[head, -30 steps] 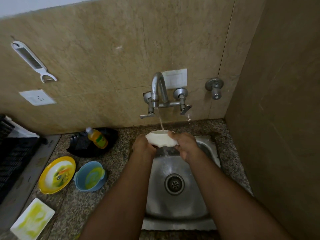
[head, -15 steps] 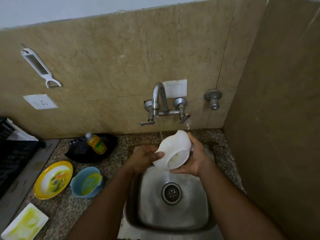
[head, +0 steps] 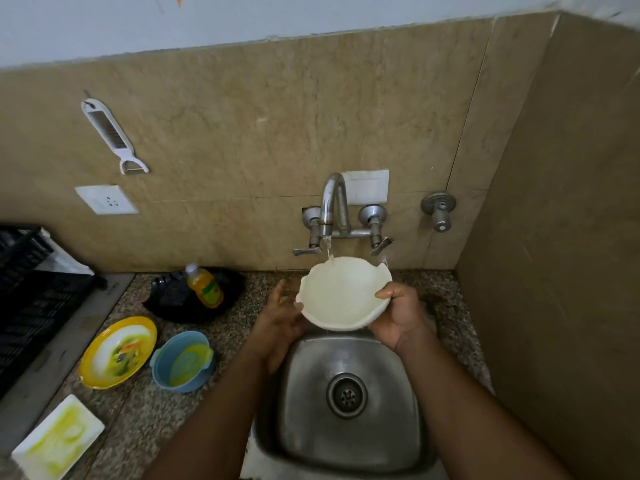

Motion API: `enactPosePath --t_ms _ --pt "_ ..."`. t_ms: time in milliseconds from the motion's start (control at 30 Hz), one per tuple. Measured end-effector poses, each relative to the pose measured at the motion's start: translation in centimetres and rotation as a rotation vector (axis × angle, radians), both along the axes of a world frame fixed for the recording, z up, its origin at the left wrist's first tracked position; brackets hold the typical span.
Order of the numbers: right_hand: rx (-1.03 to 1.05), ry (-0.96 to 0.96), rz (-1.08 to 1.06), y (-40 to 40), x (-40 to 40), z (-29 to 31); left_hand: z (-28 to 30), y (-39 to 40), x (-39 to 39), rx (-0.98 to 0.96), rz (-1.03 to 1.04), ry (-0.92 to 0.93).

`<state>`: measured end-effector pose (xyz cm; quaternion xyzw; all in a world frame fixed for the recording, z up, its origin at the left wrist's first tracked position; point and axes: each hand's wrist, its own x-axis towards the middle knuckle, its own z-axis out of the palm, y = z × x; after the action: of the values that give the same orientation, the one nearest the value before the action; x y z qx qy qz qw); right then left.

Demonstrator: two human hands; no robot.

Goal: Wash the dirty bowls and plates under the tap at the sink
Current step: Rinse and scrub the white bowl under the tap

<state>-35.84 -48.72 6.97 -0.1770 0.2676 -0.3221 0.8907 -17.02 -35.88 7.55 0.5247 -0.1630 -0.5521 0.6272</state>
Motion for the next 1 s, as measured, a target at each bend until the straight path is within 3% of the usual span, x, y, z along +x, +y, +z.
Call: enactPosePath --t_ms 67,200,400,567,733,867,1000 --pt "-0.060 0.015 -0.007 0.2 0.3 -0.3 0.4 -0.6 -0.7 0.070 0.052 0.119" --pt "-0.148 0.137 0.054 -0.1 0.1 -0.1 1.4 -1.5 -2.2 0.170 0.043 0.019" --pt "-0.326 0.601 -0.066 -4.1 0.2 2.4 2.2 -1.7 -2.7 0.164 0.126 -0.065" --pt "-0.619 0.941 0.053 -5.4 2.0 5.1 1.8 -1.6 -2.4 0.163 0.126 -0.138" --pt "-0.878 1.276 0.148 -4.5 1.8 3.0 0.7 -2.0 -2.3 0.160 0.099 -0.289" --pt "-0.831 1.278 0.269 -3.5 0.8 0.6 -0.2 -1.7 -2.4 0.121 0.072 -0.313" --pt "-1.040 1.223 0.219 -3.2 -1.4 -0.2 -1.1 -1.0 -2.0 0.034 0.054 -0.344"
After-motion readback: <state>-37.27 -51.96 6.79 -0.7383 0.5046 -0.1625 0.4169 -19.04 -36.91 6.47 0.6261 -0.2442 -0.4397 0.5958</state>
